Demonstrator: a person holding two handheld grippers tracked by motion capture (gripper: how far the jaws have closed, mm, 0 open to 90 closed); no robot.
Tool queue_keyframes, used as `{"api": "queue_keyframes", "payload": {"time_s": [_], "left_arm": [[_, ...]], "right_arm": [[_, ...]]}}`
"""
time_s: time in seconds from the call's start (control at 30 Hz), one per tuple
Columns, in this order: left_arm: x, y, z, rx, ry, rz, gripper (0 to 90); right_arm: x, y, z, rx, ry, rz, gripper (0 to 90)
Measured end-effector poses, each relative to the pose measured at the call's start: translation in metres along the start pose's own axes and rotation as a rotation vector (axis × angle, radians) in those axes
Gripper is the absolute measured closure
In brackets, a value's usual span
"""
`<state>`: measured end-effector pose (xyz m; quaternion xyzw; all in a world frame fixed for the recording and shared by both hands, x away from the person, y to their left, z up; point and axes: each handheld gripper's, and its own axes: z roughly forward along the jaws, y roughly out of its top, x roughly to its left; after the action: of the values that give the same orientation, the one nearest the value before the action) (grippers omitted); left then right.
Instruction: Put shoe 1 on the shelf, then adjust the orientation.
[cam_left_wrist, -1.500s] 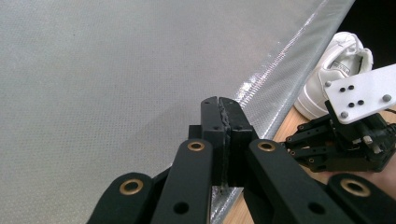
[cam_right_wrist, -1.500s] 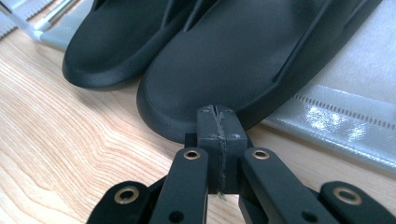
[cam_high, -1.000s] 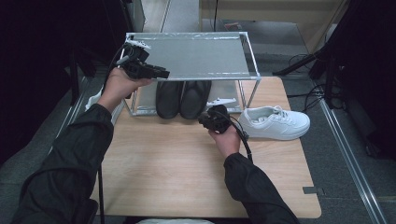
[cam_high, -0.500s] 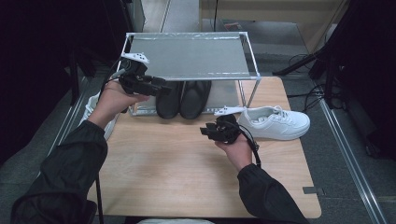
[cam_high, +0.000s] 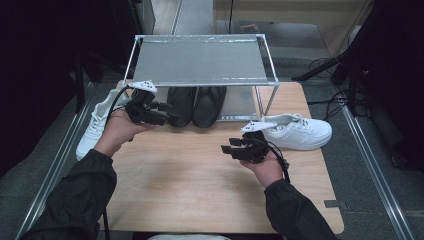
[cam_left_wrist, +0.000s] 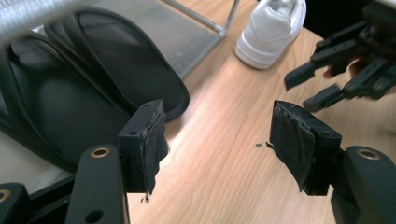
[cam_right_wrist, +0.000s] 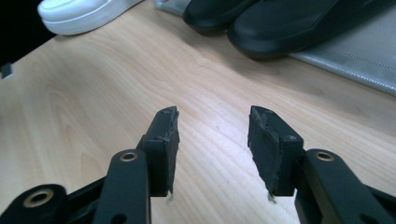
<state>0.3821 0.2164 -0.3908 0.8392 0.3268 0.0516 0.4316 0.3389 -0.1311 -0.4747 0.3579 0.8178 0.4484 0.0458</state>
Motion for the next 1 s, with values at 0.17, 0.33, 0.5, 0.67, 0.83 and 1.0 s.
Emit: {"api": "queue_keyframes", "payload": {"time_s": [0.17,0.33,0.5,0.67,0.83,1.0], "left_arm": [[-0.003,-0.016,0.002,-0.001,-0.016,-0.001,36.0],[-0.004,-0.033,0.0,-0.026,-0.04,-0.026,36.1],[0.0,-0.046,-0.005,-0.003,-0.025,-0.036,36.4],[0.009,-0.062,-0.021,-0.018,-0.006,-0.067,40.7],[0.017,-0.069,-0.03,-0.026,0.022,-0.092,42.2],[0.024,-0.073,-0.037,-0.019,0.033,-0.102,42.1]], "right_arm": [[0.003,-0.004,-0.011,-0.018,0.02,0.005,51.9],[0.006,-0.01,-0.017,-0.016,0.025,0.0,51.4],[0.006,-0.013,-0.016,0.006,0.027,-0.005,51.1],[0.007,-0.02,-0.02,0.025,0.042,0.013,50.9],[0.008,-0.022,-0.016,0.021,0.051,-0.013,50.9],[0.008,-0.02,-0.014,0.011,0.054,-0.012,51.1]]}}
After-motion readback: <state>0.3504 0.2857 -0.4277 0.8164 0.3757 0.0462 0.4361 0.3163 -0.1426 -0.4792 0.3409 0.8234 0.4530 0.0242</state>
